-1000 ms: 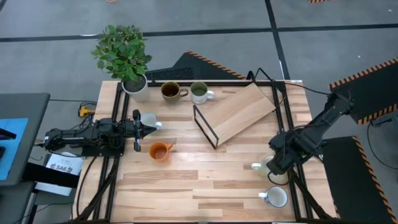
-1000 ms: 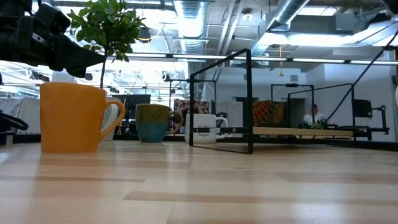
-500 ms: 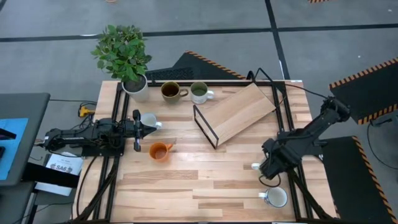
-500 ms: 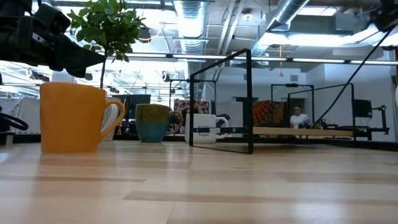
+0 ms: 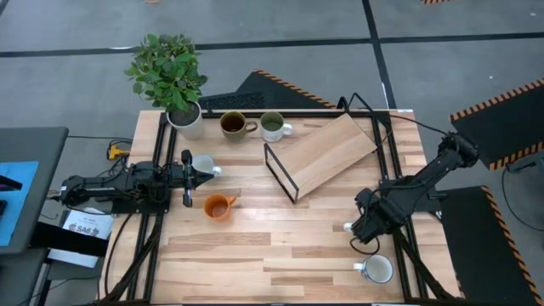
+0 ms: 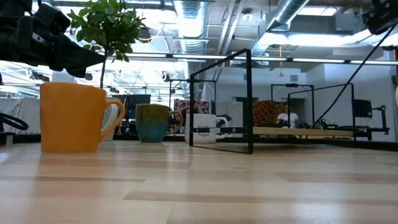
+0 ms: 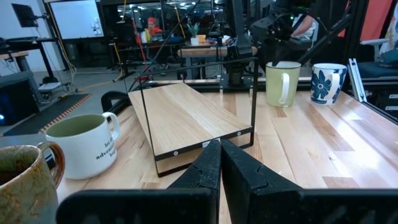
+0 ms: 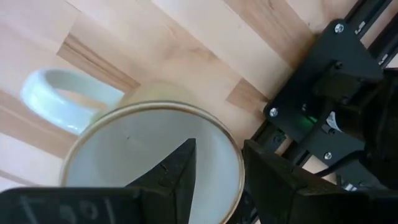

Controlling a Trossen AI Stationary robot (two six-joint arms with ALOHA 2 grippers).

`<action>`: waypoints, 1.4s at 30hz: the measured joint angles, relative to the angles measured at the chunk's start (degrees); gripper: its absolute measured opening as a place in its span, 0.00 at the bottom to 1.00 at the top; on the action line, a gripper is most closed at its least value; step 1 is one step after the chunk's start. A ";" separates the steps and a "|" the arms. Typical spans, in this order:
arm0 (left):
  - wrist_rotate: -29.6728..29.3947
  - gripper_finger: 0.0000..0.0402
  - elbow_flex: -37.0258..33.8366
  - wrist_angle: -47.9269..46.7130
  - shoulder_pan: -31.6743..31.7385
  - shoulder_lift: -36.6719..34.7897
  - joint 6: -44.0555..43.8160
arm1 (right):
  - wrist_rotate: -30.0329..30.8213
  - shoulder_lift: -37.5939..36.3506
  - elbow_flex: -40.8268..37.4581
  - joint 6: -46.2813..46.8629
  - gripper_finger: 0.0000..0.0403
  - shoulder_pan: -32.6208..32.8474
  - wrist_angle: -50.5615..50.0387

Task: Place coffee mugs
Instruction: Put the yellow mug on the shelf

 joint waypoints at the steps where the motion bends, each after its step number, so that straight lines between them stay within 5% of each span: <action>1: 0.00 0.00 -0.02 0.00 0.00 0.01 -0.01 | -0.04 0.00 -0.76 -0.04 0.39 -0.06 0.74; 11: 0.00 0.00 -0.02 0.01 0.01 0.02 0.00 | -1.41 0.02 -4.10 -1.33 0.38 -0.09 3.18; 17: 0.02 0.00 0.00 0.02 0.02 0.02 0.00 | -4.10 -0.30 -3.68 -3.19 0.13 -0.83 3.42; 21: 0.00 0.00 -0.02 0.00 0.01 0.01 0.00 | -4.55 -1.71 -1.92 -5.56 0.10 -2.92 3.55; 34: 0.00 0.00 0.00 0.02 0.00 0.00 0.00 | 10.74 -6.99 15.73 -15.22 0.10 -17.33 -7.38; 42: -0.11 0.00 -0.01 0.04 0.00 0.00 0.00 | 25.92 -9.77 16.54 -22.20 0.10 -35.82 -7.28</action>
